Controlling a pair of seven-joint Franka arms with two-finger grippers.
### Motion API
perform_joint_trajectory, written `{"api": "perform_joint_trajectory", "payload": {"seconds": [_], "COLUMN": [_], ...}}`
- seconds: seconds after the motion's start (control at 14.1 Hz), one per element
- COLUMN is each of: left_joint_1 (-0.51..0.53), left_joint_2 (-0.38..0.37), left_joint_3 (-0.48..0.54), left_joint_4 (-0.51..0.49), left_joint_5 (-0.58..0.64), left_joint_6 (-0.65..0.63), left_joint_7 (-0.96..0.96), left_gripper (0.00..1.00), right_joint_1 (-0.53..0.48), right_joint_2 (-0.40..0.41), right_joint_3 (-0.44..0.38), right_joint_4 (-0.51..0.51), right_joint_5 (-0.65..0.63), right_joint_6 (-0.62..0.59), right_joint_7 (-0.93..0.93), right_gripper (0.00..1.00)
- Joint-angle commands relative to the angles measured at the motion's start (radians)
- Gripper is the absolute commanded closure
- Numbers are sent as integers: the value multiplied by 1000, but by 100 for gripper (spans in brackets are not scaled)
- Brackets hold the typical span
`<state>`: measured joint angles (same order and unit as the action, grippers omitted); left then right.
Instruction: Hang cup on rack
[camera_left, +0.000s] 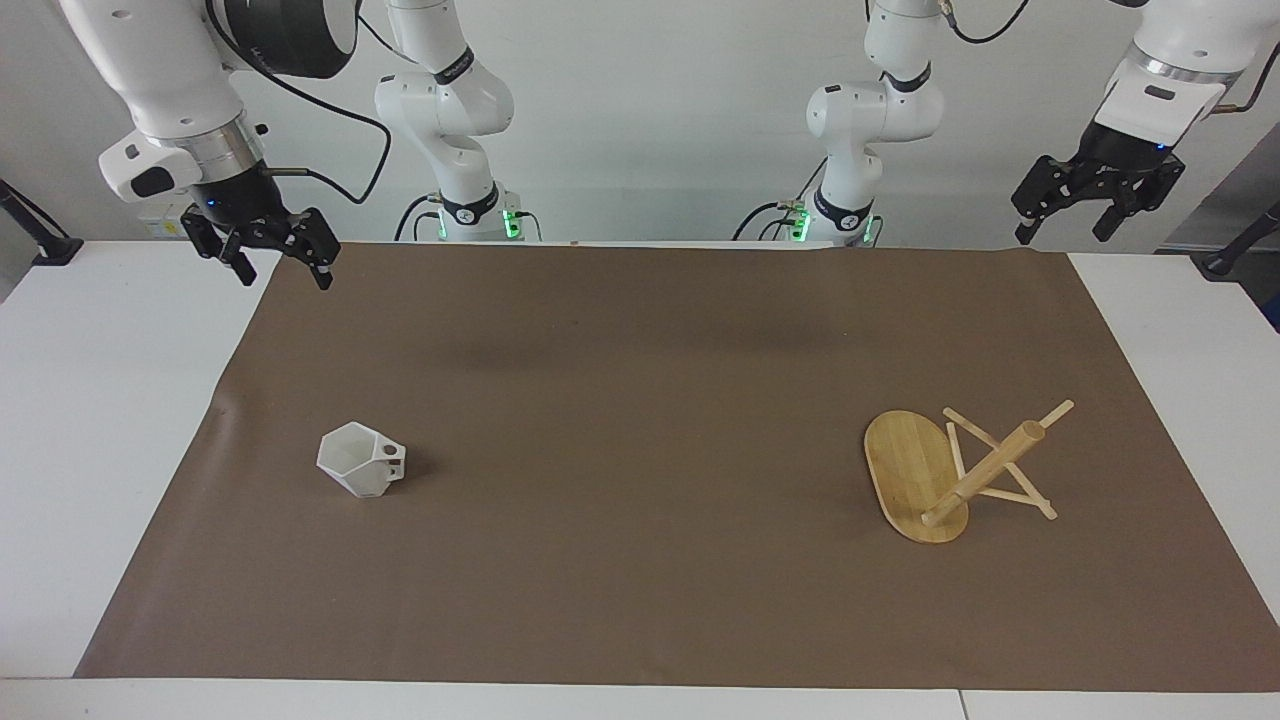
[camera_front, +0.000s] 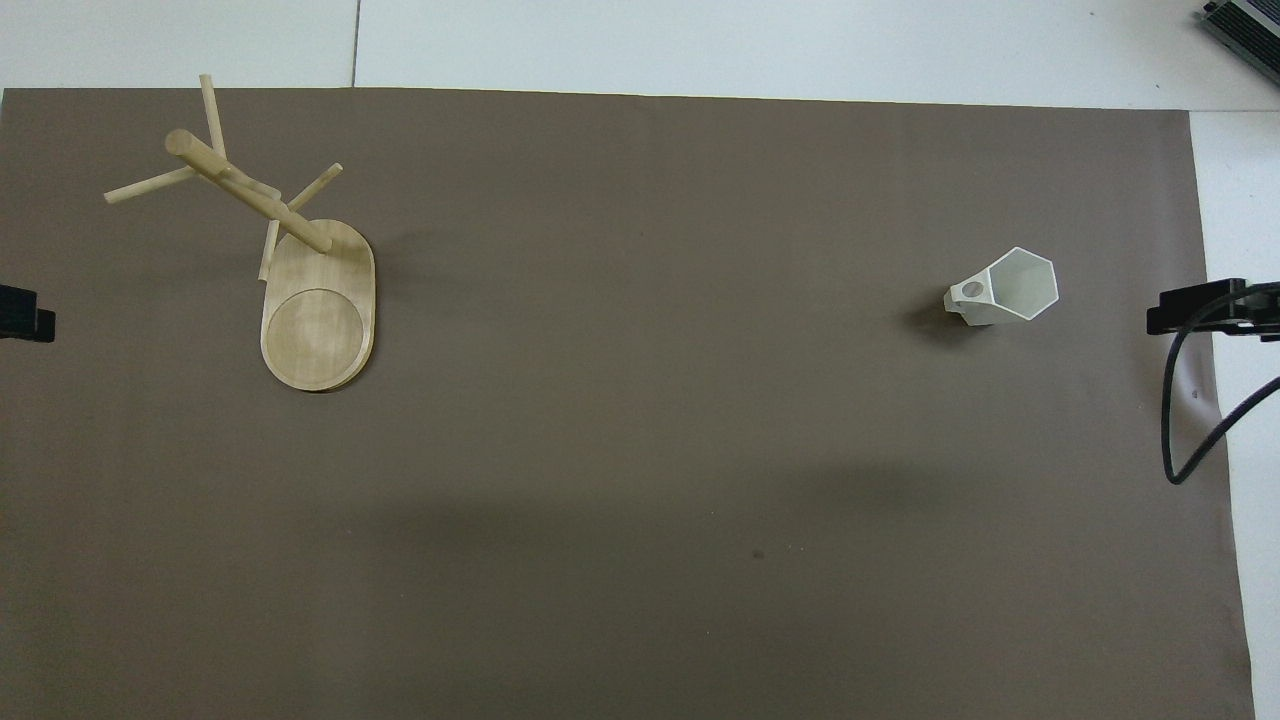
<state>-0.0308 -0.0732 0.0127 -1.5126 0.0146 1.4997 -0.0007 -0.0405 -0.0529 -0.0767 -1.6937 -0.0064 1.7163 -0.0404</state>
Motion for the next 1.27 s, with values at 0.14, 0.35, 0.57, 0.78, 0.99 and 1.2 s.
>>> {"api": "perform_joint_trajectory", "payload": {"seconds": [0.14,0.35,0.57,0.78,0.99,1.2], "left_joint_1": [12,12,11,12,12,12], "left_joint_2": [-19,-19,-19,-19,-19,-19], "left_joint_3": [-4,-4,-4,-4,-4,-4], "left_joint_4": [-21,-21,-21,-21,-21,-20], "left_joint_5": [-10,-10,-10,-10,-10,-10], "left_joint_6": [-3,-3,-3,-3,-3,-3], "left_joint_7": [11,11,11,11,11,11], "left_gripper": [0,0,0,0,0,0], "right_joint_1": [-27,-32,-33,-33,-32,-22], "right_joint_2": [-18,20,112,183,221,263], "right_joint_3": [-41,-41,-41,-41,-41,-41], "right_joint_4": [-144,-187,-187,-188,-188,-188], "right_joint_5": [-3,-1,51,72,72,72], "right_joint_6": [189,273,374,491,555,603], "right_joint_7": [-119,-142,-205,-257,-259,-256], "right_gripper": [0,0,0,0,0,0]}}
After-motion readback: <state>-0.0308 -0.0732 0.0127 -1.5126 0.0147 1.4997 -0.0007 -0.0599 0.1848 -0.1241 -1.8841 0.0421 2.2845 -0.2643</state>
